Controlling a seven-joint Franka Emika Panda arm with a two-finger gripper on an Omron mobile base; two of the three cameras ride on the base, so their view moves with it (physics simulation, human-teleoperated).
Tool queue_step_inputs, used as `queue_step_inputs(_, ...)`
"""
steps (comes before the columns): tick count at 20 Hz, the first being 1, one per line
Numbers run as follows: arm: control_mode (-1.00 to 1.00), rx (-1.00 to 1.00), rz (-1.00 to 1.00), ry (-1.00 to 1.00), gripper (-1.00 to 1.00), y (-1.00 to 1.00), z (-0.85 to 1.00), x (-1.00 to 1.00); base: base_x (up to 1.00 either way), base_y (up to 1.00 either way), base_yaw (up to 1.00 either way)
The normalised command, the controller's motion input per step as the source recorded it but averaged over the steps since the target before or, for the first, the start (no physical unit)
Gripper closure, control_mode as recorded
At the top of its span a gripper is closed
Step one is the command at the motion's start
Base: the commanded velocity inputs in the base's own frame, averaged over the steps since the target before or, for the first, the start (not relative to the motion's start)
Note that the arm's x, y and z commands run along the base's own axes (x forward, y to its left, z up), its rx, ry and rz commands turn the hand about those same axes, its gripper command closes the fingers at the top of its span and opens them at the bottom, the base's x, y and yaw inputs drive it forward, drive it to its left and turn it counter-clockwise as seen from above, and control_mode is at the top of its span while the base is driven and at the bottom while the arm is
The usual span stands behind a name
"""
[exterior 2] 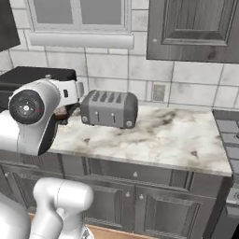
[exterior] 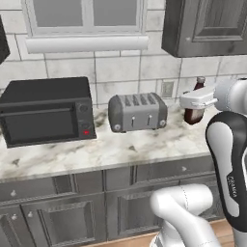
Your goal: Take 2 condiments from the cabinet and move them on the counter near the stove.Make sure the condiments are lined up with each other, next to each other.
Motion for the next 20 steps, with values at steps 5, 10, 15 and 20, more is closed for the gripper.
queue_step_inputs(5,1.0,0.0,0.0,0.0,1.0,0.0,0.0,0.0,-0.03,-0.95,0.0)
queue_step_inputs(10,1.0,0.0,0.0,0.0,1.0,0.0,0.0,0.0,0.0,-0.8,0.0)
queue_step_inputs(15,1.0,0.0,0.0,0.0,1.0,0.0,0.0,0.0,0.0,-0.52,0.0)
queue_step_inputs(20,1.0,0.0,0.0,0.0,1.0,0.0,0.0,0.0,0.11,-0.01,0.0)
